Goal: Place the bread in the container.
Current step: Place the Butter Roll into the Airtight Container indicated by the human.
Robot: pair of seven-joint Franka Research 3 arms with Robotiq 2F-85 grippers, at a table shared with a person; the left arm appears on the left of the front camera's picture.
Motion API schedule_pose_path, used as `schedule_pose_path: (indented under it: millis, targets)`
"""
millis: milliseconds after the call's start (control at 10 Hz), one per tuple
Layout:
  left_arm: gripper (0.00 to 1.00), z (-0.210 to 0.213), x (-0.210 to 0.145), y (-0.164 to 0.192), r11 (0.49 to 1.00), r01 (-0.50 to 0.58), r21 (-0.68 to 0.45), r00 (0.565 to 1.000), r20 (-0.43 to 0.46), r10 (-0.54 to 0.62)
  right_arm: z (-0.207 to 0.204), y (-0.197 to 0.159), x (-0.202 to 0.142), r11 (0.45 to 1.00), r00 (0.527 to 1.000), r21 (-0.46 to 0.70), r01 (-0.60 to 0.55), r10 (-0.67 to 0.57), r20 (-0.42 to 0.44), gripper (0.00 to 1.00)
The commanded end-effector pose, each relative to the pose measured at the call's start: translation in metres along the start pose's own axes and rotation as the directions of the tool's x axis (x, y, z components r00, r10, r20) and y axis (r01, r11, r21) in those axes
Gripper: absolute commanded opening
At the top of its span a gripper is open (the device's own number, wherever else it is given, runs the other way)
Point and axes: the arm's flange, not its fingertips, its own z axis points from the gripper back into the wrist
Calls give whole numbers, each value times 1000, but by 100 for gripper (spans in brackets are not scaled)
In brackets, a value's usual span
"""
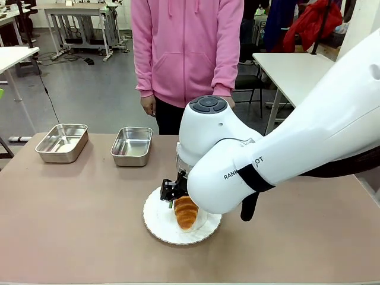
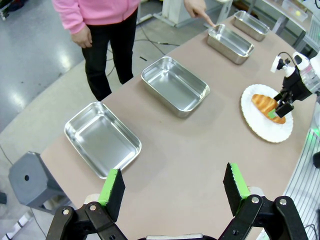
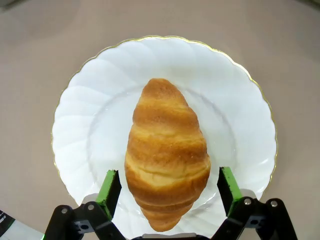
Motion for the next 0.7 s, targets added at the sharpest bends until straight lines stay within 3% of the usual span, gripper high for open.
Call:
schedule_pose_path:
  millis: [0, 600]
  targets:
    - [100, 1, 0, -1, 1000, 4, 1, 1000, 2, -4, -7, 11, 1, 999, 999, -38, 21, -20, 26, 100]
    - [100, 1, 0, -1, 1000, 4, 1, 1000, 2, -4, -6, 12, -7, 999, 999, -44, 1, 1, 46, 100]
